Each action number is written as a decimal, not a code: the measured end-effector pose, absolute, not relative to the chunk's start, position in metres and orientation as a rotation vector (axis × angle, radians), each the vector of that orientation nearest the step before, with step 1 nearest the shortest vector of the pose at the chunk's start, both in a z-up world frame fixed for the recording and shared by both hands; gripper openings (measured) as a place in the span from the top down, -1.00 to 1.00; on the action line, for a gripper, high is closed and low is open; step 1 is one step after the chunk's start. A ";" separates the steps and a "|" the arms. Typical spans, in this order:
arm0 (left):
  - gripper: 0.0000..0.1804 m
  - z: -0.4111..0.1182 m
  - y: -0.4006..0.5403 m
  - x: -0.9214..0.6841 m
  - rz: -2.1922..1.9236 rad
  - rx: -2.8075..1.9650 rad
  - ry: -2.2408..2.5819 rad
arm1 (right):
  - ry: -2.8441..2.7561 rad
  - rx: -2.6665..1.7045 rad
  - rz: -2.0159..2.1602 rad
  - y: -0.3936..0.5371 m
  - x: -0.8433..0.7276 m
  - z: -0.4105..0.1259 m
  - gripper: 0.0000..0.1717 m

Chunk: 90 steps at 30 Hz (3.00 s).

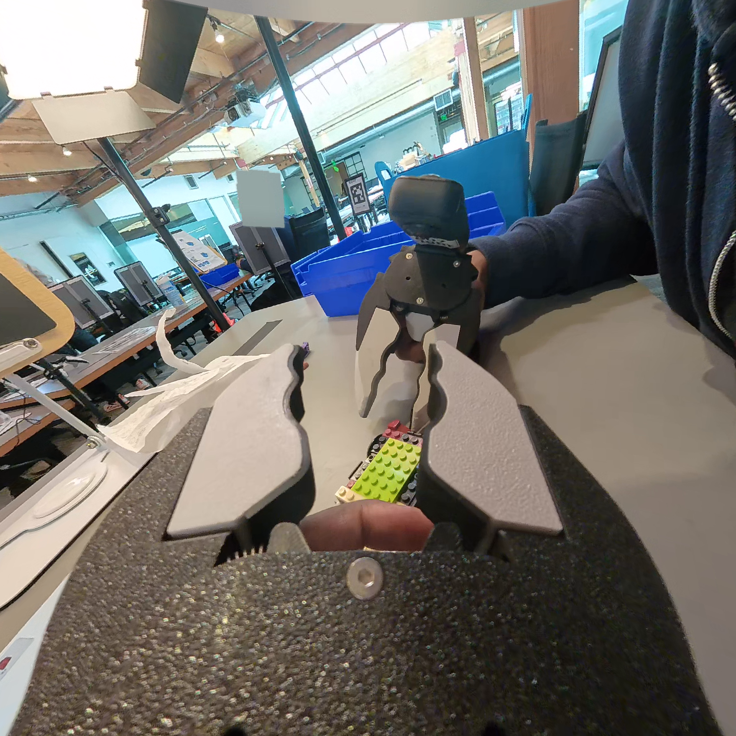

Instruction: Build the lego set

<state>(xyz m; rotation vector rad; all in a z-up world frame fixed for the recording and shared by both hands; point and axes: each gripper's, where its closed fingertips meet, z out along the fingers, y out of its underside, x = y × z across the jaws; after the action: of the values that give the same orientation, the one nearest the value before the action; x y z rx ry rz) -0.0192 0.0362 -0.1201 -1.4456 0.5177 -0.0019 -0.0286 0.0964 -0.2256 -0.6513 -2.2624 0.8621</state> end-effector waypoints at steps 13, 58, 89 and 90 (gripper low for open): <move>0.34 -0.141 0.044 -0.022 0.162 -1.541 0.600 | -2.263 -0.651 0.862 0.097 -0.028 -0.226 0.57; 0.37 -0.159 0.051 -0.030 0.258 -1.641 0.627 | -2.262 -0.652 0.861 0.097 -0.029 -0.226 0.58; 0.41 -0.172 0.051 -0.025 0.292 -1.694 0.676 | -2.187 -0.739 0.799 0.104 -0.016 -0.224 0.57; 0.41 -0.171 0.052 -0.025 0.300 -1.691 0.679 | -2.172 -0.744 0.788 0.104 -0.014 -0.223 0.57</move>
<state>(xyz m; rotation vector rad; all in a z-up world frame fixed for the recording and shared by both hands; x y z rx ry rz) -0.0250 0.0515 -0.1713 -1.6905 0.6793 0.2999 -0.0139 0.1044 -0.2234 -0.7441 -2.1722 0.7876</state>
